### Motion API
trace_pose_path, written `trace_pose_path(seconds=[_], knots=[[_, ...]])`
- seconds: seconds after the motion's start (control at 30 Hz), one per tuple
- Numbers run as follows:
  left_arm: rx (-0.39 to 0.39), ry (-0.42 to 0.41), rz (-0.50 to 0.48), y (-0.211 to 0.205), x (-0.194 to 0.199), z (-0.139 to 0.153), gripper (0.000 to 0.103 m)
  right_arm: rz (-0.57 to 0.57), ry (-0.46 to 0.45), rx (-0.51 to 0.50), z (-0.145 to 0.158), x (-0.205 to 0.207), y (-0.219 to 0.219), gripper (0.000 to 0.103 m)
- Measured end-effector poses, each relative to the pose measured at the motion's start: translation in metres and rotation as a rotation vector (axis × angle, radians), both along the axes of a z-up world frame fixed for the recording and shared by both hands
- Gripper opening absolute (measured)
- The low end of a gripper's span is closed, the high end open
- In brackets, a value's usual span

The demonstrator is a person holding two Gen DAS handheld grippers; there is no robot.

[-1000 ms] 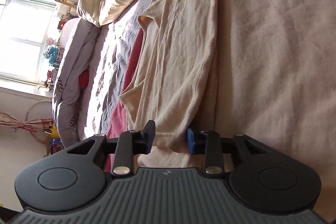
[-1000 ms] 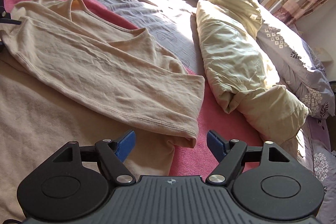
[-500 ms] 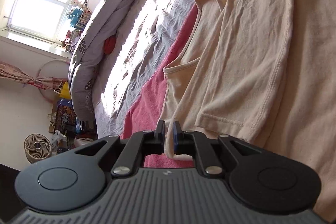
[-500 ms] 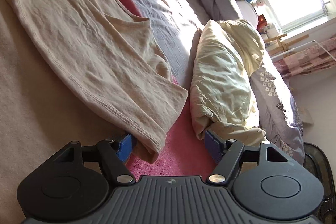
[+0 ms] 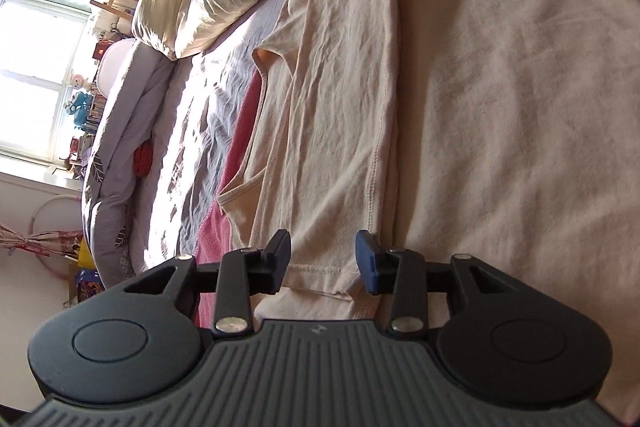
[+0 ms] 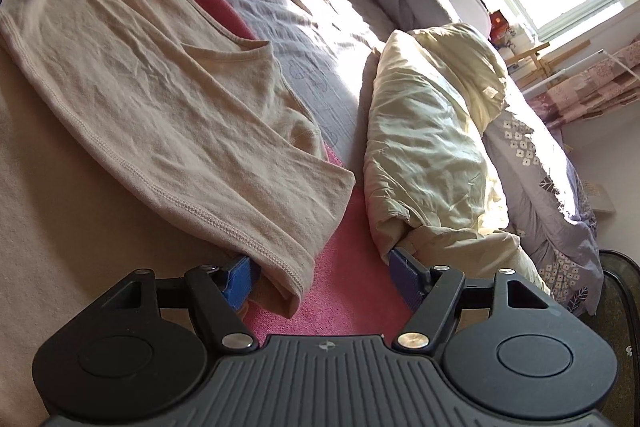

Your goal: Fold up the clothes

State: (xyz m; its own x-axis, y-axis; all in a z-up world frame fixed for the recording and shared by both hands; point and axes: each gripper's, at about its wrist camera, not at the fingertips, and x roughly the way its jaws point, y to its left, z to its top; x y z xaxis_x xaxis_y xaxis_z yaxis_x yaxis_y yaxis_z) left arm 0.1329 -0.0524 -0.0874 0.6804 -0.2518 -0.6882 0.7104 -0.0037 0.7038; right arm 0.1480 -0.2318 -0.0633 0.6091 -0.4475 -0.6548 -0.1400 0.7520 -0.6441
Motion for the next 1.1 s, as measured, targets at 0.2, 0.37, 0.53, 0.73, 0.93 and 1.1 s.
trace_pose_path(seconds=[0.2,0.37,0.53,0.73,0.93,1.1], knots=[[-0.010,0.041,-0.023,-0.001,-0.003,0.006,0.056,-0.077,-0.012,0.064,0.005,0.004,-0.012,0.071],[0.000,0.021,0.037,-0.012,0.012,-0.001,0.045,-0.100,-0.014,0.089,0.006,0.004,-0.016,0.072],[0.022,0.026,0.072,-0.012,0.020,-0.003,0.022,-0.093,-0.003,0.084,0.003,0.003,-0.018,0.072],[0.101,-0.057,-0.021,-0.006,0.007,-0.021,0.047,-0.050,0.038,0.060,-0.007,0.004,-0.014,0.072],[0.065,0.017,0.005,-0.008,0.016,-0.007,0.068,-0.064,0.037,0.078,-0.008,0.007,-0.018,0.074],[0.085,-0.014,0.009,-0.015,0.021,-0.016,0.060,-0.071,0.037,0.084,-0.009,0.009,-0.019,0.074]])
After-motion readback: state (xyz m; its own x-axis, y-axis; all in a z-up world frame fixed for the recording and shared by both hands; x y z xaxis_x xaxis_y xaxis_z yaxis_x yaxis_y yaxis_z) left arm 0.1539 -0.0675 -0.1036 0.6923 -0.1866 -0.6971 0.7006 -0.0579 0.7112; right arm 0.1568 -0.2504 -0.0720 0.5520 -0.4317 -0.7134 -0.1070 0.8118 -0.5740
